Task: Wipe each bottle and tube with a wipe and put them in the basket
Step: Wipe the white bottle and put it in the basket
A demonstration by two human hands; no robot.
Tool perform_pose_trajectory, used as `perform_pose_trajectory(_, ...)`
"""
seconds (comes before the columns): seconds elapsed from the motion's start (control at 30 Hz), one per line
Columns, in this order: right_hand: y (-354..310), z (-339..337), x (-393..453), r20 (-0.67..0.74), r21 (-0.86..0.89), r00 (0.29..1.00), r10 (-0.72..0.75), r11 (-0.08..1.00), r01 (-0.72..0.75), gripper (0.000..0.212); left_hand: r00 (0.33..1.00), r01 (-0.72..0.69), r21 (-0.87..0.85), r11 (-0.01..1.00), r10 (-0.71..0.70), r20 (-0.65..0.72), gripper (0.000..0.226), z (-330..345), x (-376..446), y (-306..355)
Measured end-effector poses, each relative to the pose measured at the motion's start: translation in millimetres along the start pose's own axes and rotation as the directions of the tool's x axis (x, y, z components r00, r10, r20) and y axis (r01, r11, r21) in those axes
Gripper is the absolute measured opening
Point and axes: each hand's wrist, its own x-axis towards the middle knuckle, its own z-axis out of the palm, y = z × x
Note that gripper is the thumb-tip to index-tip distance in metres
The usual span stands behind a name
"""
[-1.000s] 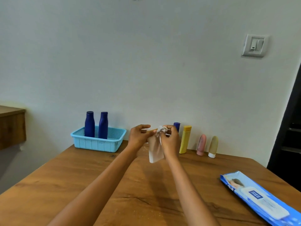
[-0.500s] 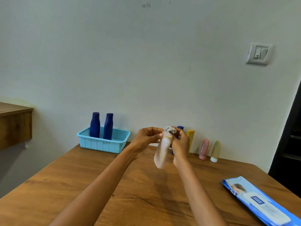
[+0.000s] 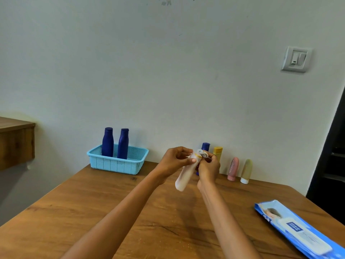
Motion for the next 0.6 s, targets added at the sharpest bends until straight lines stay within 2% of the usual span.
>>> perform_pose_trajectory(0.17, -2, 1, -2, 0.007, 0.002, 1.000, -0.017, 1.000, 0.017, 0.026, 0.998, 0.036, -0.056, 0.998, -0.033, 0.056, 0.036, -6, 1, 4)
perform_pose_trajectory(0.27, -4, 1, -3, 0.007, 0.032, 1.000, -0.004, 0.999, 0.004, 0.021, 0.998, 0.016, -0.045, 0.999, -0.013, 0.057, 0.039, -5, -1, 5)
perform_pose_trajectory(0.4, -11, 1, -3, -0.011, 0.036, 0.998, -0.063, 0.997, 0.063, 0.011, 0.999, -0.026, -0.044, 0.999, 0.028, 0.039, 0.051, -2, -1, 5)
perform_pose_trajectory(0.6, -10, 1, -5, -0.011, 0.032, 0.998, -0.064, 0.997, 0.065, 0.013, 0.997, -0.056, -0.030, 0.998, 0.057, 0.050, 0.058, 1, -2, 2)
